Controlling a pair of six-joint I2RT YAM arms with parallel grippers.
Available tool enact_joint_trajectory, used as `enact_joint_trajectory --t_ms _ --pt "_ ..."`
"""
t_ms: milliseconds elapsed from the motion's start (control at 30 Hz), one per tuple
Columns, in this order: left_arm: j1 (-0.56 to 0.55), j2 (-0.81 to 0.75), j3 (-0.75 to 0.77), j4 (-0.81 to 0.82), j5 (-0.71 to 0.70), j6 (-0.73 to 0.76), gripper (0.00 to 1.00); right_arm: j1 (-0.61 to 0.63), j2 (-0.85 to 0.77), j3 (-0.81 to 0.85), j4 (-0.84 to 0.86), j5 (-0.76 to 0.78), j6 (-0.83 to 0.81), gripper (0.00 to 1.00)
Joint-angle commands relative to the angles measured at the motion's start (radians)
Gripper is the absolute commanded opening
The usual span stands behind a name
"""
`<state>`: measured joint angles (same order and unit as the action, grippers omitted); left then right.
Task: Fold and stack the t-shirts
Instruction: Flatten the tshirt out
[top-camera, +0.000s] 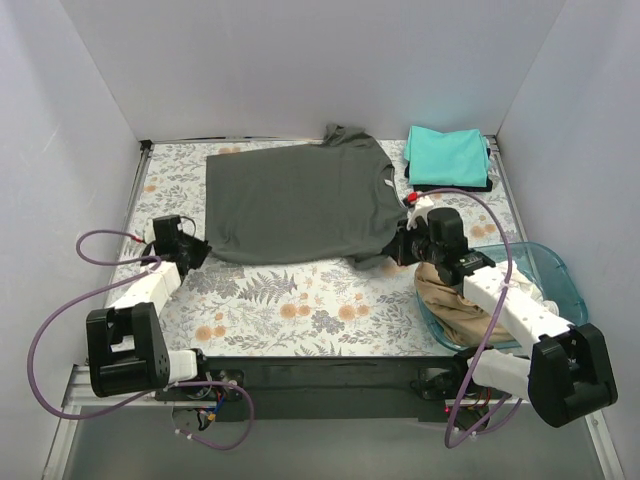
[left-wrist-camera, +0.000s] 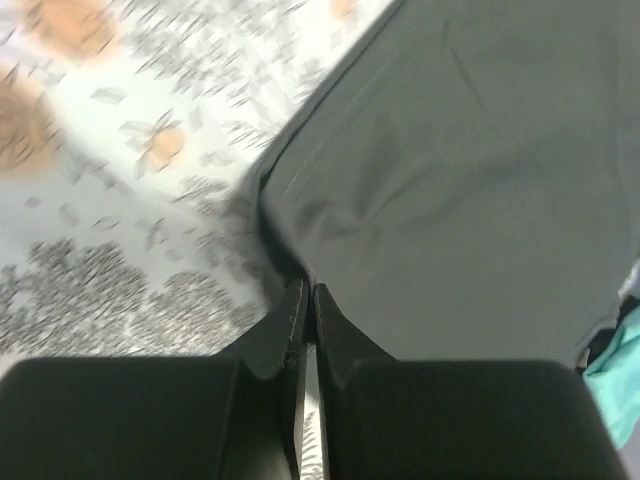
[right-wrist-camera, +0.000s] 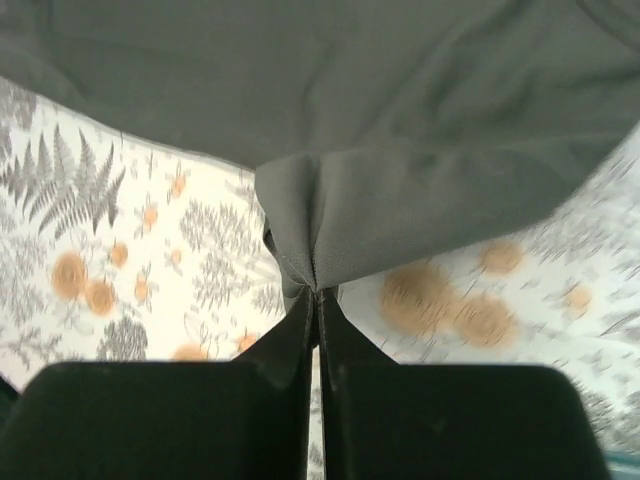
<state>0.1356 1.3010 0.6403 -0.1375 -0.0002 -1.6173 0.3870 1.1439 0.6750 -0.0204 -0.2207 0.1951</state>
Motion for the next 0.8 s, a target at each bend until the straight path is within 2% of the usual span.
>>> enact_joint_trajectory --t_ms 0,100,233,400,533,767 --pt "0.006 -0.023 -0.066 0.041 -0.014 -0.036 0.00 0.003 -0.030 -0.080 0.050 -0.094 0.075 0.01" --pt "0.007 -0.046 -0.113 -0.042 -0.092 -0.059 0.00 0.001 -0.035 -0.123 -0.039 -0.033 0.095 0.01" --pt "0.006 -0.153 -0.168 -0.148 -0.144 -0.119 0.00 0.012 -0.056 -0.204 -0.108 -0.055 0.161 0.01" --pt "0.004 -0.331 -0.177 -0.394 -0.259 -0.230 0.00 0.069 -0.202 -0.227 -0.323 0.024 0.233 0.01" --pt "0.006 -0.425 -0.179 -0.506 -0.290 -0.259 0.00 0.082 -0.300 -0.244 -0.400 -0.049 0.270 0.01" --pt "0.004 -0.450 -0.146 -0.510 -0.251 -0.242 0.00 0.082 -0.274 -0.170 -0.397 -0.011 0.228 0.01"
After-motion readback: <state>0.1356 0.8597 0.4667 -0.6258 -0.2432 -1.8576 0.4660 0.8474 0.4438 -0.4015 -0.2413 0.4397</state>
